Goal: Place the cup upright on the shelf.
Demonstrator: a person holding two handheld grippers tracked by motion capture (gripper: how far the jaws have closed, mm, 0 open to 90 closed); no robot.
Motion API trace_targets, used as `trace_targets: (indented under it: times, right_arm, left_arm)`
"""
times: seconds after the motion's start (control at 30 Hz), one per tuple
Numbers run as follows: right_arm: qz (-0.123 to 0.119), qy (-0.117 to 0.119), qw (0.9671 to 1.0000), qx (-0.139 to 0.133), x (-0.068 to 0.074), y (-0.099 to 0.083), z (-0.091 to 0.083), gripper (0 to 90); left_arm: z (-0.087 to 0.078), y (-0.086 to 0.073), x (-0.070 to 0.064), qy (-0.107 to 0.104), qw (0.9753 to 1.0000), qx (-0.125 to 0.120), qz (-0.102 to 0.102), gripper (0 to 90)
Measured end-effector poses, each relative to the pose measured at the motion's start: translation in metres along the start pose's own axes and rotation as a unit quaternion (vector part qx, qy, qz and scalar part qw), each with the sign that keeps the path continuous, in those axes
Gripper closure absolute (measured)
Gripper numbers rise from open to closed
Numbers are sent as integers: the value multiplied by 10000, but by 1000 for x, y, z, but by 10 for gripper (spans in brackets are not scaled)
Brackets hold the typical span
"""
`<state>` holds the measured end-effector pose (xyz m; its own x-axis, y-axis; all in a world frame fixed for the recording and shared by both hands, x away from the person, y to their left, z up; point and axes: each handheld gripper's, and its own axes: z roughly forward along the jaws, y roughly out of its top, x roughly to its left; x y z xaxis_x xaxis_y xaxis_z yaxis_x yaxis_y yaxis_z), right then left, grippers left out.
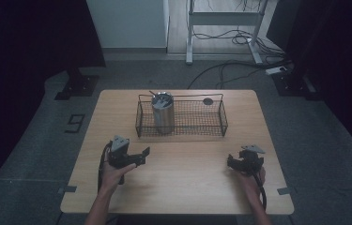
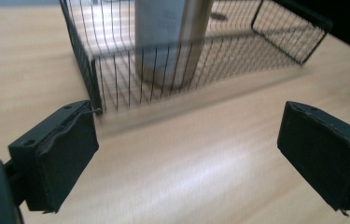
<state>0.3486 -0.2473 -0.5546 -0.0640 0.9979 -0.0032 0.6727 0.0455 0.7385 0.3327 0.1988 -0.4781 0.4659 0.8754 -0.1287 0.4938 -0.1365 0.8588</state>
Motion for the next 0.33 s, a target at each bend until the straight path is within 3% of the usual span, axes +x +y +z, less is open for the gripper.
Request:
trace_targets:
  times: [0.17,0.33]
  right_arm:
    - [4,-1,10000,1,0,0,0,135]
    - [7,-2,10000,1,0,0,0,135]
  left_arm:
    - [-5,-23,1,-13,9998,185,-28,48]
    - [-5,-30,3,-19,9995,313,0,51]
